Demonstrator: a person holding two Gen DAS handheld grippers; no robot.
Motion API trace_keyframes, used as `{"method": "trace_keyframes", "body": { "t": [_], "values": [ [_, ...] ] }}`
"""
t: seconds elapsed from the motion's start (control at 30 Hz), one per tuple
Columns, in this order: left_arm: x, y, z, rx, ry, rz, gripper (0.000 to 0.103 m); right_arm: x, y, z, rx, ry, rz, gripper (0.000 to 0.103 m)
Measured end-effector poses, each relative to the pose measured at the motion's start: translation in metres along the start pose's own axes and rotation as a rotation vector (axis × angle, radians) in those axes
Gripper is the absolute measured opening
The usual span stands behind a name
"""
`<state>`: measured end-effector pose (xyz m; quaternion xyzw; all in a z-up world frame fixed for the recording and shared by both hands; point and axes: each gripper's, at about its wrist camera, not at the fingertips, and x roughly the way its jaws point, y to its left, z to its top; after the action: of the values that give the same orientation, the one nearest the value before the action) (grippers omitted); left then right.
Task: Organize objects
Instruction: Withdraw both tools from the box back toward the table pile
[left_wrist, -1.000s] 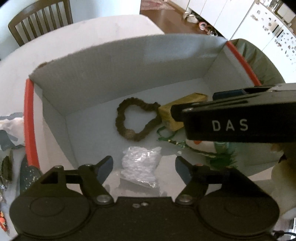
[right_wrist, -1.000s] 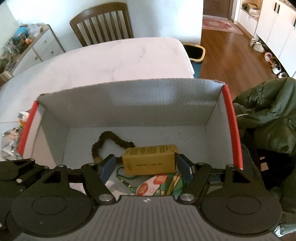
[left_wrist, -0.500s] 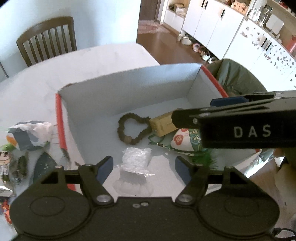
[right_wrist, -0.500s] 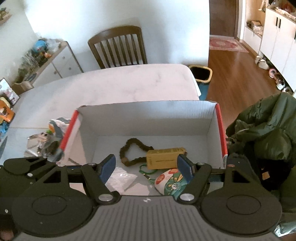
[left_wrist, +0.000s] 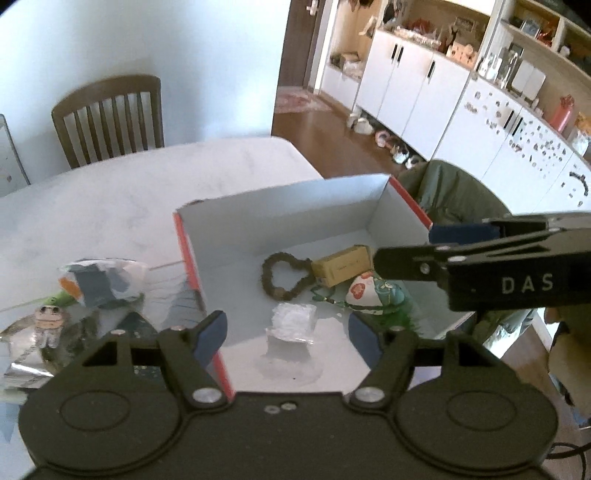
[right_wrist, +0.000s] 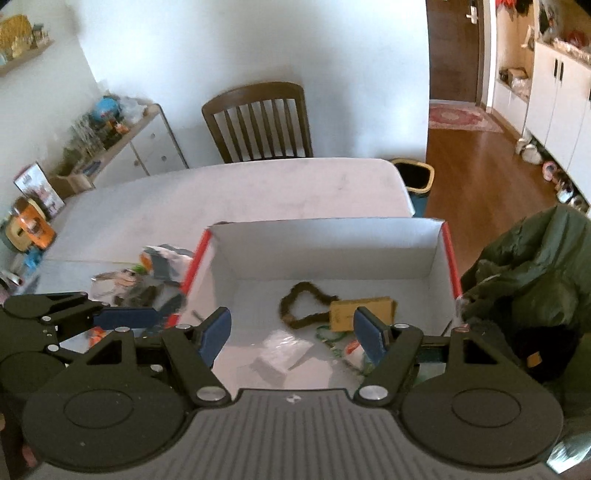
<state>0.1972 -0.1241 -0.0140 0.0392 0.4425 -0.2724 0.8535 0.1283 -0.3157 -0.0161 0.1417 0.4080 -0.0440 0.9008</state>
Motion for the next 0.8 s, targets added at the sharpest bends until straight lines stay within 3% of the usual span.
{"method": "trace_keyframes", "body": {
  "t": [0.47, 0.8],
  "values": [
    [-0.066, 0.048, -0.039, -0.016, -0.130, 0.022, 0.072, -0.028, 0.053, -0.027, 0.013, -0.080, 0.040, 0.075],
    [-0.095, 0.098, -0.062, -0.075, -0.167, 0.046, 0.082, -0.032, 0.101, -0.047, 0.004, -0.137, 0.121, 0.082]
  ]
}}
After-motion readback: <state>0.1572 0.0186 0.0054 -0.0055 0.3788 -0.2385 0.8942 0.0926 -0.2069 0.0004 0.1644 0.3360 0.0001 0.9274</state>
